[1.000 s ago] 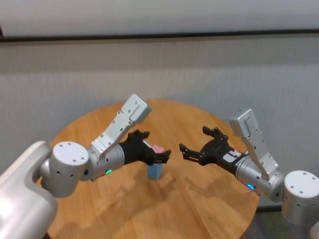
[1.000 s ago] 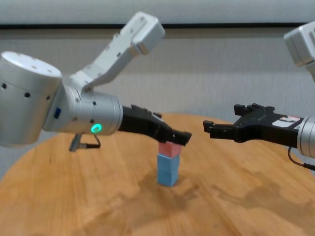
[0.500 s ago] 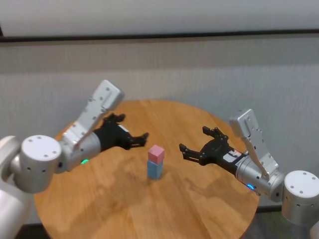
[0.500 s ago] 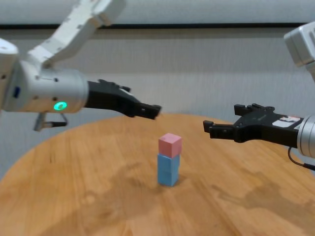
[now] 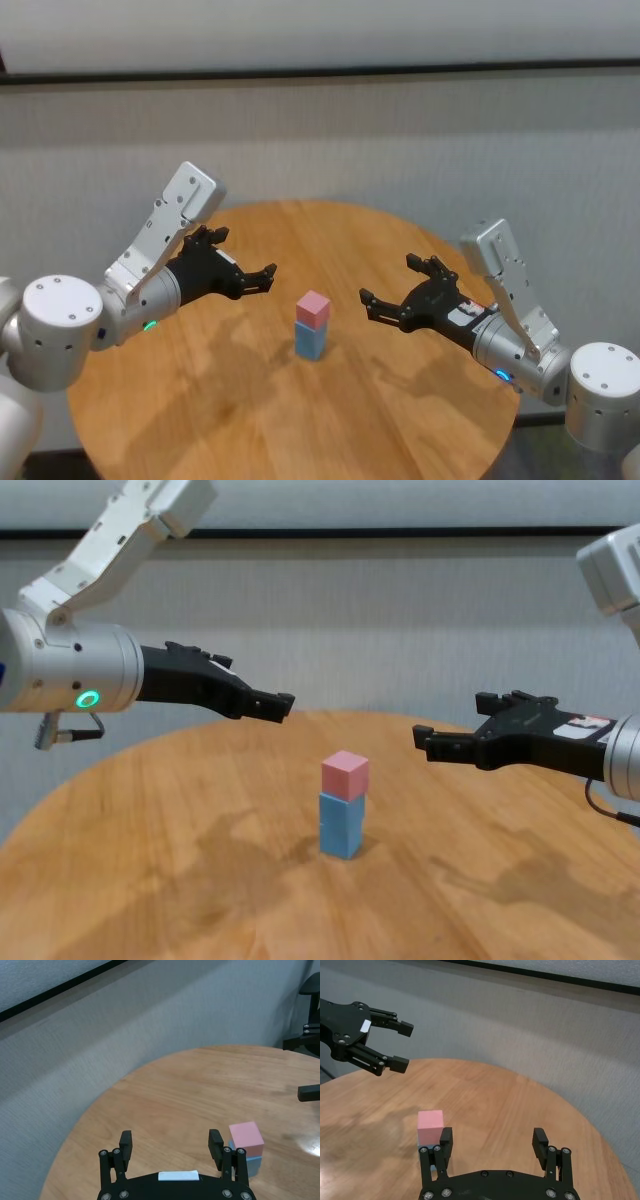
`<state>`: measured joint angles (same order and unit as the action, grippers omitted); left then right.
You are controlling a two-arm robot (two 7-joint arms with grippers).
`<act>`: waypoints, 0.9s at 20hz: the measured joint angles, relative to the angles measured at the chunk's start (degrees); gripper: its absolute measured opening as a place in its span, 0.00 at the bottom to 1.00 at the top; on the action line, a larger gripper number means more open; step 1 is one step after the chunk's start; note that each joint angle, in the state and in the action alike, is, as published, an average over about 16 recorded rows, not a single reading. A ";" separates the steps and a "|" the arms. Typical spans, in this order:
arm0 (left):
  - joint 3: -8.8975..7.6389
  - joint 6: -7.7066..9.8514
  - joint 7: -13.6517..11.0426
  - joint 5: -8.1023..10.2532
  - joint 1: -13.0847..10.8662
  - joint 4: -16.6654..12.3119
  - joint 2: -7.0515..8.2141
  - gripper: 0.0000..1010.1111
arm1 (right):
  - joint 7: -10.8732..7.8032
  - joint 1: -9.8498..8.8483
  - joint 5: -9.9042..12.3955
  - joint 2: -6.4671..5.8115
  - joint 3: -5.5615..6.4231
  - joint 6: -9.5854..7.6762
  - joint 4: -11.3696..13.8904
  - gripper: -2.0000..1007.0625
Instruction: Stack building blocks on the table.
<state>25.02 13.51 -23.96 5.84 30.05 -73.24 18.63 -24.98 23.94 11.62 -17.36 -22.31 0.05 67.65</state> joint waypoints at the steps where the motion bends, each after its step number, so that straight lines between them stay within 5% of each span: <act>1: -0.02 -0.03 0.02 -0.02 -0.02 0.02 0.02 0.99 | 0.00 0.00 0.00 0.00 0.00 0.00 0.00 0.99; 18: 0.21 0.03 -0.12 -0.02 0.10 0.16 -0.19 0.99 | 0.00 0.00 0.00 0.00 0.00 0.00 0.00 0.99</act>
